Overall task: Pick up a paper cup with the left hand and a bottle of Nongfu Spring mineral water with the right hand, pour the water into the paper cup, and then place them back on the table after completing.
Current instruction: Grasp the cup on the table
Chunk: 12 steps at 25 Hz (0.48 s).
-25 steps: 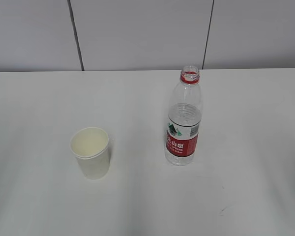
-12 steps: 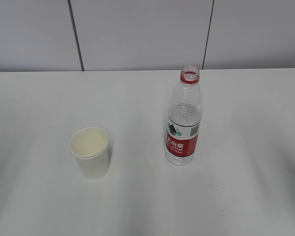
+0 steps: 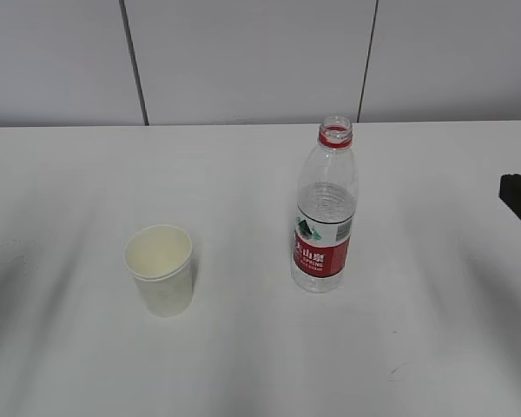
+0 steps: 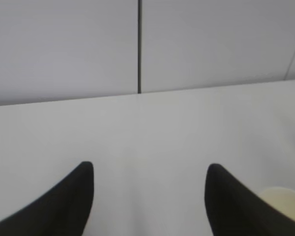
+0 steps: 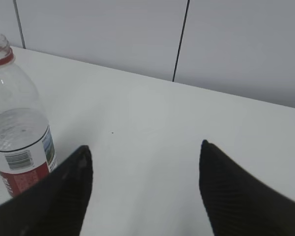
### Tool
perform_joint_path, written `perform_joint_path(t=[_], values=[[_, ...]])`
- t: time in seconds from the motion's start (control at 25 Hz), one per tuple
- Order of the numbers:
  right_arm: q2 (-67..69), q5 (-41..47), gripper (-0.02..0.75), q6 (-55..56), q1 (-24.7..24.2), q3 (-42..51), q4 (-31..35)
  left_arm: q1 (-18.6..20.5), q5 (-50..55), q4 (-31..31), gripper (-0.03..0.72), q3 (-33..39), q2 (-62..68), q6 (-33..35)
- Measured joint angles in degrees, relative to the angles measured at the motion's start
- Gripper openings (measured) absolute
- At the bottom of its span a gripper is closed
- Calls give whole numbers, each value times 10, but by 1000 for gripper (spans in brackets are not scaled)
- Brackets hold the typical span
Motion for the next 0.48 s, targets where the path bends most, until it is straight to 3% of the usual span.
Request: perform_joint_path(t=[0.24,0.48], values=[[55,-30,505,26,0,0,-10,-52,-49,0,447,0,104,0],[81,-51,505,66,0,0,-70,-79,-70,0,447,-1,189,0]])
